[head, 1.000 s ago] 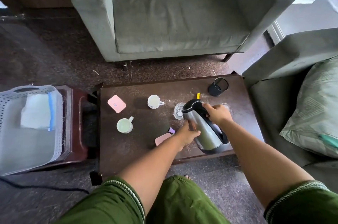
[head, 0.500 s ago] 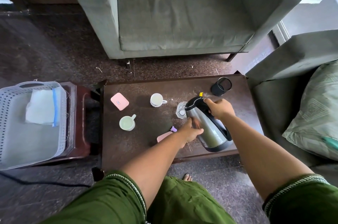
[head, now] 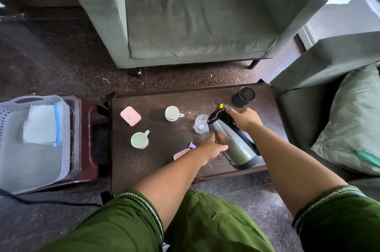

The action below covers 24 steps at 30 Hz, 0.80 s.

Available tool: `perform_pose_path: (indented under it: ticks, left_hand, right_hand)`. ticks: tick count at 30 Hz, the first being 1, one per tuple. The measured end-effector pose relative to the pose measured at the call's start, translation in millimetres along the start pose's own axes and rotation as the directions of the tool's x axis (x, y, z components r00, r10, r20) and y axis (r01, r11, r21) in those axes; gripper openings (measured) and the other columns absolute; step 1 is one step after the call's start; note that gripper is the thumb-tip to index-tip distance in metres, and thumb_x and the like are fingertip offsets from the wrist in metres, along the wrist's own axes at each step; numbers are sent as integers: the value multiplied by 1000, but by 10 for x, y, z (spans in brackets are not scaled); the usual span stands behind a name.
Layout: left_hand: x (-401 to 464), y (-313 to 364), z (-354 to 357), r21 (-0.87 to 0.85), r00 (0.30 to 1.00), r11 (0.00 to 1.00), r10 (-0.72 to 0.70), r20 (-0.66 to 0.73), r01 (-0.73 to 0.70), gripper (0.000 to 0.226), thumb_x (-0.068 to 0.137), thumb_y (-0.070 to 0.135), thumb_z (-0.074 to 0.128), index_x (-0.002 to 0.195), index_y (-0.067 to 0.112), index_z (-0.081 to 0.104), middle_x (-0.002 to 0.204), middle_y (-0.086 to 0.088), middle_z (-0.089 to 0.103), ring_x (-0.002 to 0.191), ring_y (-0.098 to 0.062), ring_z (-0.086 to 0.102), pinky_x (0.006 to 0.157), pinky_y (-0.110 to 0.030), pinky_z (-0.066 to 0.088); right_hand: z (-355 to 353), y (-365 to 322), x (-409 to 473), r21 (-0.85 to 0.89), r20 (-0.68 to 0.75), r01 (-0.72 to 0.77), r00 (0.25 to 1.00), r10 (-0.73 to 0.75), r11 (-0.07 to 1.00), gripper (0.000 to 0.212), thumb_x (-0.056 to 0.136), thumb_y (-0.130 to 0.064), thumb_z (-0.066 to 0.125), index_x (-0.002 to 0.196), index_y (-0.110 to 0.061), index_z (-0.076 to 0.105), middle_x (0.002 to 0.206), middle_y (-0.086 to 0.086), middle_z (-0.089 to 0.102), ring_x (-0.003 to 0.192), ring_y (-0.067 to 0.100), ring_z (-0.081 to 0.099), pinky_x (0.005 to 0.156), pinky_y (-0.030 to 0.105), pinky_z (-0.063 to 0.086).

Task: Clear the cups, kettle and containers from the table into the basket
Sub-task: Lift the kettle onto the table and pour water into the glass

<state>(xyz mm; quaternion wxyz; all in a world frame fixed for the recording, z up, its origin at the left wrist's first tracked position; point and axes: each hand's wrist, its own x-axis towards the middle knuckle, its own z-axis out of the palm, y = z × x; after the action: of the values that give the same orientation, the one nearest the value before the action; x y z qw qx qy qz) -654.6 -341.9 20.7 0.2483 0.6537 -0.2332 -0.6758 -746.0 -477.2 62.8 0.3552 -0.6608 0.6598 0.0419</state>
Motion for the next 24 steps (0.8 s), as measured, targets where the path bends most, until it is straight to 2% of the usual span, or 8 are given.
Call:
perform_pose_path:
  ticks: [7,18,24]
  left_hand:
    - [-55,39,12,-4,1000,1000,-10,0,10,86,90,30,63,154,26,7,160,-6,19,138,-28,37,114,-42,36]
    - [-85,66,54,71,1000,997,3,-12,-2,86,88,31,64,154,27,7,160,-2,20,139,-27,36,112,-44,37]
    - [-78,56,94,36,1000,999,-3,-7,3,86,89,28,64,154,24,8,160,-4,18,141,-26,33,113,-46,36]
  right_hand:
    - [-59,-23,-19,13,-9,-11,1000,11,1000,56,73,-65,50,49,-16,59,45,-2,61,44,21,56,61,32,53]
    - [-140,0,-63,-1,2,-16,1000,16,1000,57,70,-67,49,54,-14,62,54,4,66,49,24,58,67,35,56]
    - [-151,18,-72,-17,5,-10,1000,10,1000,58,67,-69,47,58,-15,64,59,4,69,52,23,60,68,36,57]
